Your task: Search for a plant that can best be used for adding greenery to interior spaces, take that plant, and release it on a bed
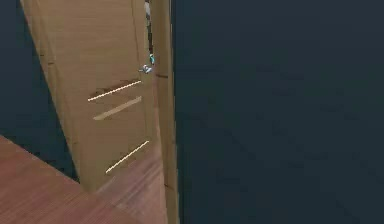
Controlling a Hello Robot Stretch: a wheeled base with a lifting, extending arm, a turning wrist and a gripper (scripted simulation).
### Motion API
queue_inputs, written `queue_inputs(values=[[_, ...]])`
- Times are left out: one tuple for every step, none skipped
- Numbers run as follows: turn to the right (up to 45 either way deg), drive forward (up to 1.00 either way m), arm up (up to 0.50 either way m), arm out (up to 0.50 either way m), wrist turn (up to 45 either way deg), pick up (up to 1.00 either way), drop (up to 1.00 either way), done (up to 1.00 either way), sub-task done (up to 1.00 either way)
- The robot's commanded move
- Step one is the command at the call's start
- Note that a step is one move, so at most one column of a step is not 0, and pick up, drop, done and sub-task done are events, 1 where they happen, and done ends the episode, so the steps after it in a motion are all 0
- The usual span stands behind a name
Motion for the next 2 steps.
queue_inputs(values=[[-21.0, 0.0, 0.0, 0.0, 0.0, 0.0, 0.0, 0.0, 0.0], [0.0, 0.75, 0.0, 0.0, 0.0, 0.0, 0.0, 0.0, 0.0]])
